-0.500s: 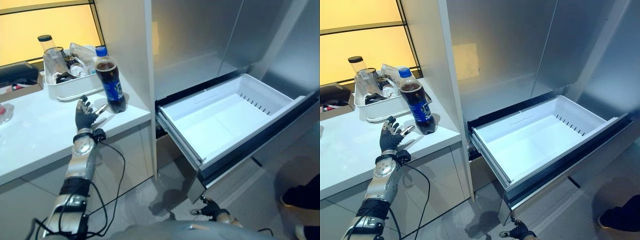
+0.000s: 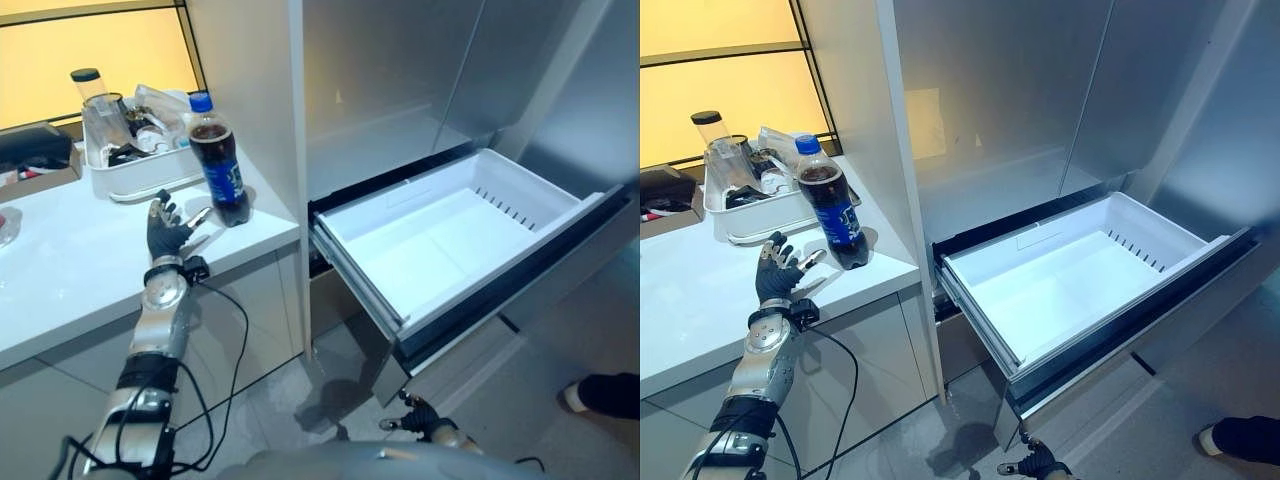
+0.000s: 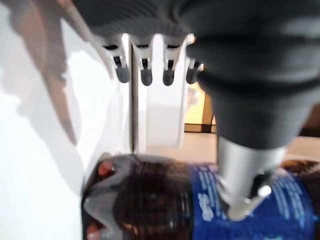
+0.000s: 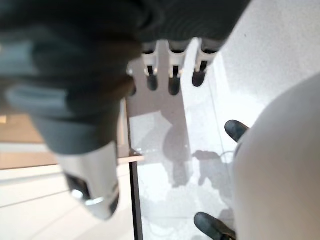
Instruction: Take the drinks into the refrigerator
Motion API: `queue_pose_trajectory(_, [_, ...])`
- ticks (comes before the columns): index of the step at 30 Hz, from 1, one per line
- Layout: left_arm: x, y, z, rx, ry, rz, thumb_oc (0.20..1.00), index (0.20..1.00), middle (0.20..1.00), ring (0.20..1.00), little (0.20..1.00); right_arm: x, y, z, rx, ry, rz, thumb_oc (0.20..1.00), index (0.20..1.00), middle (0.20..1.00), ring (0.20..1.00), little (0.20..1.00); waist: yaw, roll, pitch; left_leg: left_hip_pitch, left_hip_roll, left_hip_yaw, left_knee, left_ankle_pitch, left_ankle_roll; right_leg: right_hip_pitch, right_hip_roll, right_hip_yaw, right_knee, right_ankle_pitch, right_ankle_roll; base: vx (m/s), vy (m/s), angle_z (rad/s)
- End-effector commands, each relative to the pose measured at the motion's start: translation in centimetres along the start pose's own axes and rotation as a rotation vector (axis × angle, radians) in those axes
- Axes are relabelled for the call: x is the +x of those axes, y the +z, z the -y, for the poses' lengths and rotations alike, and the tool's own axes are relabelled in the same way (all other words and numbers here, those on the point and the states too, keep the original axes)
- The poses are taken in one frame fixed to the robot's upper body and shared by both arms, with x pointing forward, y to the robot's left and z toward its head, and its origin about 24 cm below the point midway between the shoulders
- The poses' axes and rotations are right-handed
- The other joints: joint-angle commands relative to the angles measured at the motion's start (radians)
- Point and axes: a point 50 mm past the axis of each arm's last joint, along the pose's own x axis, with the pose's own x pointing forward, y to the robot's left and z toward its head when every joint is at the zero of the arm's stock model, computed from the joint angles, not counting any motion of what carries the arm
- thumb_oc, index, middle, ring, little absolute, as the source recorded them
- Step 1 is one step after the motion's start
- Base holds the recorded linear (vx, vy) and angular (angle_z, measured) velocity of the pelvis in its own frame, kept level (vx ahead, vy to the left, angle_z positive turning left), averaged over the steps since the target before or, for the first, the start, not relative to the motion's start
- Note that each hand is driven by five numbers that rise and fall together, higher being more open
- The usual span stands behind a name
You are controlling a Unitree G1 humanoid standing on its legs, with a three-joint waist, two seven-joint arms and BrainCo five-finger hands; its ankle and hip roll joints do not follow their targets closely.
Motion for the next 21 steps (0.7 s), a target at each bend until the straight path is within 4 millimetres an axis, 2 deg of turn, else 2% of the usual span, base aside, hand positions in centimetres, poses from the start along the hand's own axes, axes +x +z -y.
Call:
queue_pose_trajectory(1, [3.6, 6.0, 2.2, 0.003, -0.076, 0.194, 1.0, 1.0, 1.0, 1.0, 1.0, 0.1, 1.0, -0.4, -0.056, 0.021, 0.047, 1.0, 1.0, 1.0, 1.0, 1.0, -0.023, 0.009, 0.045, 0.011, -0.08, 0.018, 0.005, -0.088, 0.068, 0.039, 0.014, -0.013, 0.07, -0.062, 0.035, 0.0, 0.0, 0.0])
queue_pose_trajectory(9, [4.6, 7.0, 3.6, 0.047, -0.159, 0.195, 1.0, 1.0, 1.0, 1.0, 1.0, 0.1, 0.7, -0.3, -0.045, 0.024, 0.031, 1.0, 1.0, 1.0, 1.0, 1.0, -0.034, 0.015, 0.045, 0.014, -0.079, 0.024, 0.005, -0.088, 0.068, 0.041, 0.016, -0.008, 0.066, -0.059, 0.036, 0.0, 0.0, 0.0])
queue_pose_trajectory(16, [6.0, 8.1, 4.8, 0.075, -0.162, 0.182, 1.0, 1.0, 1.0, 1.0, 1.0, 0.1, 0.5, -0.3, -0.034, 0.018, 0.024, 1.0, 1.0, 1.0, 1.0, 1.0, -0.05, 0.021, 0.042, 0.016, -0.078, 0.029, 0.005, -0.088, 0.067, 0.04, 0.018, -0.002, 0.065, -0.057, 0.037, 0.0, 0.0, 0.0])
queue_pose_trajectory(21, [7.0, 7.7, 5.3, 0.111, -0.153, 0.111, 1.0, 1.0, 1.0, 1.0, 1.0, 0.1, 0.5, -0.2, -0.035, 0.012, 0.018, 1.0, 1.0, 1.0, 1.0, 1.0, -0.065, 0.025, 0.043, 0.016, -0.078, 0.036, 0.005, -0.088, 0.066, 0.037, 0.019, 0.003, 0.065, -0.054, 0.038, 0.0, -0.001, -0.02])
